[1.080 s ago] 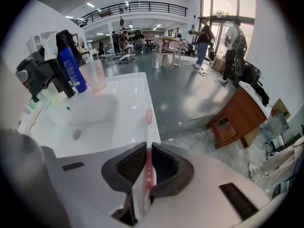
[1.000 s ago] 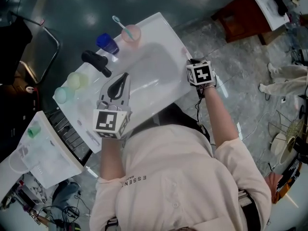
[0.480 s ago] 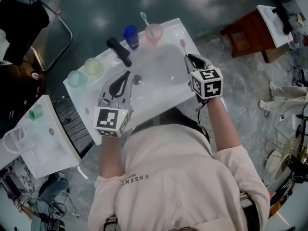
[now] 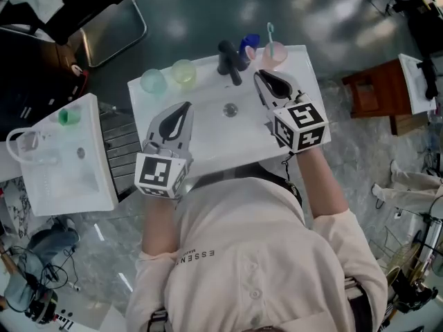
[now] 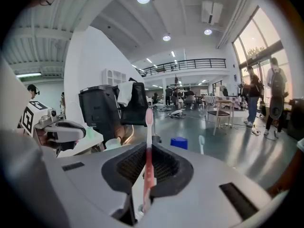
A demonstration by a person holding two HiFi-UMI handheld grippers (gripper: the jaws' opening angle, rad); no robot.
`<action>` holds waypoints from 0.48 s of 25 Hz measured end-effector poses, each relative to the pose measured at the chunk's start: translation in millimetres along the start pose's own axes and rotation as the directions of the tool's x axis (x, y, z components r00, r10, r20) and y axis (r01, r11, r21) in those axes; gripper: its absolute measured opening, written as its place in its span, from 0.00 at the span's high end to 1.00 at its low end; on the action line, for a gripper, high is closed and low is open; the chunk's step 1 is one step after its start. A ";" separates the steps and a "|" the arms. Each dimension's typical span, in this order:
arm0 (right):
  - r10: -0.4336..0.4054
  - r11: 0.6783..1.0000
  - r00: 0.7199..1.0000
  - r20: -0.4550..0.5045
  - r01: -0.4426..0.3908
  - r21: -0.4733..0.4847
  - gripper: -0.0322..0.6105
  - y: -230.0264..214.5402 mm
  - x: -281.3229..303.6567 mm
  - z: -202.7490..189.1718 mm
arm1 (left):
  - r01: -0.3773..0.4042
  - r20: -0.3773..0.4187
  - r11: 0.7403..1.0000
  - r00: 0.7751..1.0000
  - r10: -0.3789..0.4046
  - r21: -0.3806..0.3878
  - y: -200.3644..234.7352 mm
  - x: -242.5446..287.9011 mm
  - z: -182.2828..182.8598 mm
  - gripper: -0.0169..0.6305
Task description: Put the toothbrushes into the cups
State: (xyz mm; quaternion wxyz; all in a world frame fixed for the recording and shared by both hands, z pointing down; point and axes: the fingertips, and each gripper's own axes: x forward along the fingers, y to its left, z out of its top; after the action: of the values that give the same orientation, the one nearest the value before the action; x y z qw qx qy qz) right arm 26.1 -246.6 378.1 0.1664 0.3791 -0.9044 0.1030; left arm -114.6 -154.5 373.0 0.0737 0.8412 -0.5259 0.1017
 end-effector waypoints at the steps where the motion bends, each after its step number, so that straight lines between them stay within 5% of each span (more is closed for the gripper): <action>1: 0.028 1.000 0.999 0.017 -0.028 0.003 0.87 11.2 7.5 6.7 | -0.019 0.004 1.000 1.000 0.019 0.000 5.8 -8.2 0.1 0.97; 12: 0.243 0.970 0.952 0.184 -0.243 -0.025 0.87 98.4 93.8 66.2 | -0.229 -0.042 0.972 0.973 0.227 -0.053 60.3 -81.6 -24.3 0.97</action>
State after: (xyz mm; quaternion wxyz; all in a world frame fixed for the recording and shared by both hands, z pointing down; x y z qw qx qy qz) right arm -121.1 -260.4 346.6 0.0677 0.2726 -0.9559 0.0859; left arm -205.9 -104.2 377.2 0.0953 0.7709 -0.6202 0.1094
